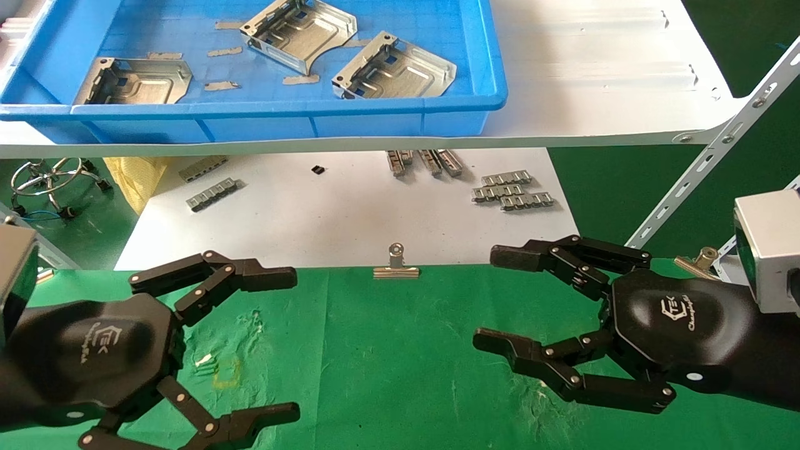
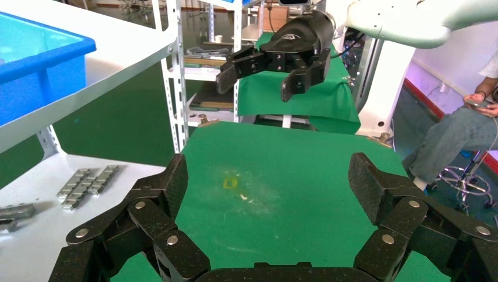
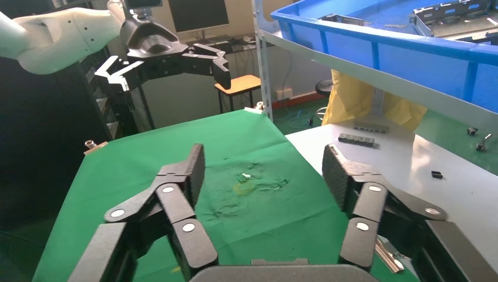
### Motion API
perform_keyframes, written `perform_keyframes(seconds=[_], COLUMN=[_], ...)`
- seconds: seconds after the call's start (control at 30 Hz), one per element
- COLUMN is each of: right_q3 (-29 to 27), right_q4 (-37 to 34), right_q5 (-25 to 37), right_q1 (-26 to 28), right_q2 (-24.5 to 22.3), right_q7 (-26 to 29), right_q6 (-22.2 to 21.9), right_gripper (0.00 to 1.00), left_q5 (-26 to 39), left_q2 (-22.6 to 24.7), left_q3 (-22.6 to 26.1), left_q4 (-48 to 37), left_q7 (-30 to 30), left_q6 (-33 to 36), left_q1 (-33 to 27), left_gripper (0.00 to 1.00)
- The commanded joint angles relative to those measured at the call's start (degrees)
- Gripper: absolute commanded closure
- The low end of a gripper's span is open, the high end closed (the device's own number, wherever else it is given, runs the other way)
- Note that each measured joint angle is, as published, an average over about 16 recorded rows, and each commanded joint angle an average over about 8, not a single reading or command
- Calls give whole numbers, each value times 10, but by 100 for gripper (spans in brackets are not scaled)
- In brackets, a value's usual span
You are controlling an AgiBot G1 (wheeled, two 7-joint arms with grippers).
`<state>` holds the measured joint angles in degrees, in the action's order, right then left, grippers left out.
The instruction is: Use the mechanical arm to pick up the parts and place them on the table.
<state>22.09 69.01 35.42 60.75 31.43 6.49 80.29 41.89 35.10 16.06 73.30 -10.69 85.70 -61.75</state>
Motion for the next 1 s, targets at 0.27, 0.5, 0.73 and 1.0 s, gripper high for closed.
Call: perform_keyframes(seconds=[0.27,0.5,0.73,1.0], right_q3=[0,0,0,0], right_q4=[0,0,0,0], right_q5=[0,0,0,0], right_q1=[0,0,0,0], right_q2=[0,0,0,0], right_q7=[0,0,0,0], right_q6=[0,0,0,0], right_gripper=[100,100,100,100], left_q5=[0,1,26,105], left_q2=[0,-1,13,85], left_q3=[0,-1,0,29], left_q4=[0,-1,-24,-162], left_q7=[0,-2,-16,-21], left_q6=[0,-3,-30,-71], left_q1=[0,-3,-71,-236], left_gripper=[0,0,0,0])
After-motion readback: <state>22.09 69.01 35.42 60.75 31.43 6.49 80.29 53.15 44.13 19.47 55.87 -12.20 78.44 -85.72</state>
